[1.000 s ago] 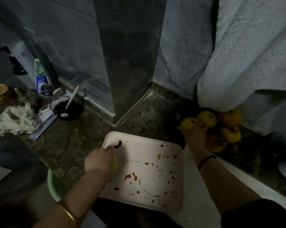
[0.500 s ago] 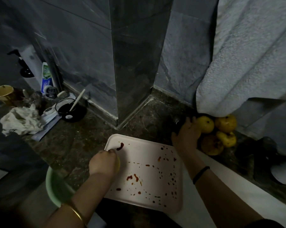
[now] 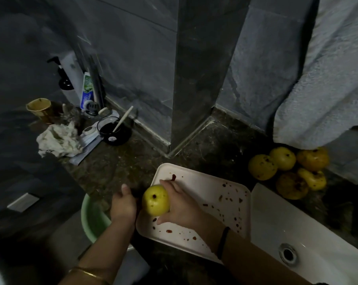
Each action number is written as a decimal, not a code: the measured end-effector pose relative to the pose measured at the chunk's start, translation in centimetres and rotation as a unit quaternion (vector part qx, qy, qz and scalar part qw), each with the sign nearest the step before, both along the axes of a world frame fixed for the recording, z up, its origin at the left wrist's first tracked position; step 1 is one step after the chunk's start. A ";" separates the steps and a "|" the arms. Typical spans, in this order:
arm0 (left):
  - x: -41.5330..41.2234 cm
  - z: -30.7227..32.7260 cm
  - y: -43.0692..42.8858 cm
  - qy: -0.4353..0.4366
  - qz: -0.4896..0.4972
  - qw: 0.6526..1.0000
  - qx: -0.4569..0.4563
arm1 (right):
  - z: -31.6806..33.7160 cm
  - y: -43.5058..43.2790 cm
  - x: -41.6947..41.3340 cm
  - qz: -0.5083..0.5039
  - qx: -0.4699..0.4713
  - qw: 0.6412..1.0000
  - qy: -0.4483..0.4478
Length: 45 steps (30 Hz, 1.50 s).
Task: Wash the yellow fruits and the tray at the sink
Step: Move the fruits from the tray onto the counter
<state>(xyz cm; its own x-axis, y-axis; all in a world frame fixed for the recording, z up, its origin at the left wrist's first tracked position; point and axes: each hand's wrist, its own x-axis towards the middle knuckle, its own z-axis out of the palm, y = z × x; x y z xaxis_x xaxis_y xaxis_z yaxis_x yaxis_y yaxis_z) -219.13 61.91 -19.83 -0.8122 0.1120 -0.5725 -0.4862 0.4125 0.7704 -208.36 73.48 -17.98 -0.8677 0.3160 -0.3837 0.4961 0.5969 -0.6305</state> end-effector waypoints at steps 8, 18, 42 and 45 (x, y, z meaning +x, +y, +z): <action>-0.2 -3.5 -0.1 -0.006 0.003 1.000 -0.024 | -1.7 -1.6 -1.3 -0.017 0.074 0.997 0.020; 3.3 3.2 1.6 0.123 -0.295 0.933 -0.168 | 0.4 3.4 1.6 -0.276 -0.088 0.955 0.065; 4.6 0.7 6.0 0.431 -0.539 0.697 -0.194 | 0.4 28.5 5.4 -0.332 0.234 0.906 -0.122; 4.4 0.6 6.2 0.454 -0.542 0.682 -0.188 | 0.2 29.1 5.4 -0.323 0.227 0.908 -0.136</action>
<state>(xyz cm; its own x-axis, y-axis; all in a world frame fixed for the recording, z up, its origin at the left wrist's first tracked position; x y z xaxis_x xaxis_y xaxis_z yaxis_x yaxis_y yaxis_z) -214.74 68.09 -19.19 -0.4074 0.9123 -0.0427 0.8683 0.4014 0.2914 -202.98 102.60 -17.80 -0.3366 0.9053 -0.2592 0.9364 0.2927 -0.1935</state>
